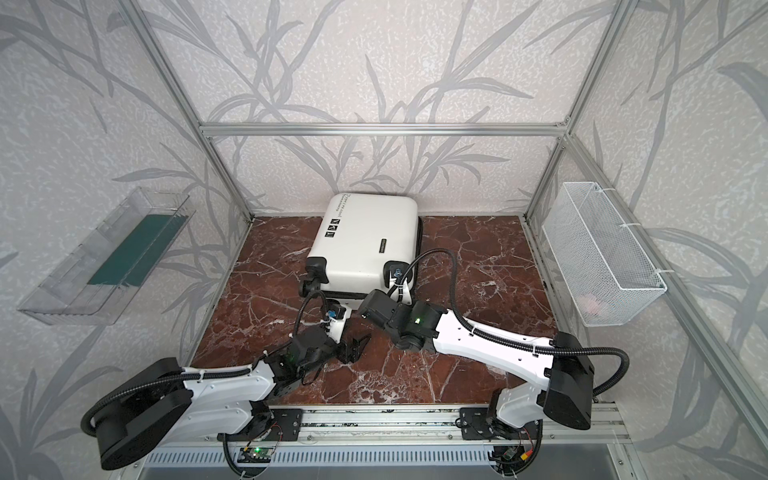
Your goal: Pack the luggage
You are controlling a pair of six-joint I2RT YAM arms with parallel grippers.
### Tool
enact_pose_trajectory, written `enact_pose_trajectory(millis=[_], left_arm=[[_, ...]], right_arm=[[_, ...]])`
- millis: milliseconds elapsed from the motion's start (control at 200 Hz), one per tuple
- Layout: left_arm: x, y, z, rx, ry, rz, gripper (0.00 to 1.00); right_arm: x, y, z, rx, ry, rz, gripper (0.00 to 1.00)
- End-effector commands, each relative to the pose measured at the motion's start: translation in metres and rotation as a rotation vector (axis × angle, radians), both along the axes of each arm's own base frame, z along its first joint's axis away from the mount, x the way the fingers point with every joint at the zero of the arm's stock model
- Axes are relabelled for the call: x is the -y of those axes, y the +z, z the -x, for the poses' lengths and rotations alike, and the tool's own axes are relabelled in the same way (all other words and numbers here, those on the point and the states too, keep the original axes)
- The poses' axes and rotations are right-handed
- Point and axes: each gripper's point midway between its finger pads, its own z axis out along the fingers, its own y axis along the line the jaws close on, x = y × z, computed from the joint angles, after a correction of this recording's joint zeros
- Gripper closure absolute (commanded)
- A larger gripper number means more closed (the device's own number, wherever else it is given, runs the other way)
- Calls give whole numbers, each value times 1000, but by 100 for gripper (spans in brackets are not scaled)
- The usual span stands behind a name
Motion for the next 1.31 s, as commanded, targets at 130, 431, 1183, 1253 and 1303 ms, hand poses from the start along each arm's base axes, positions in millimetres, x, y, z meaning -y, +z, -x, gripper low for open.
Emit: enact_pose_trajectory(millis=[130, 431, 1183, 1253, 1303], left_arm=[[17, 39, -6, 211, 12, 46, 26], [32, 38, -23, 287, 55, 43, 47], [49, 38, -46, 387, 165, 52, 55], [41, 42, -39, 392, 168, 57, 52], [34, 48, -34, 399, 172, 66, 49]], right_arm=[[-18, 21, 15, 5, 134, -74, 91], [-18, 16, 16, -7, 136, -75, 92], [0, 26, 16, -1, 108, -72, 90], [10, 31, 14, 4, 93, -91, 83], [19, 34, 13, 6, 85, -112, 75]])
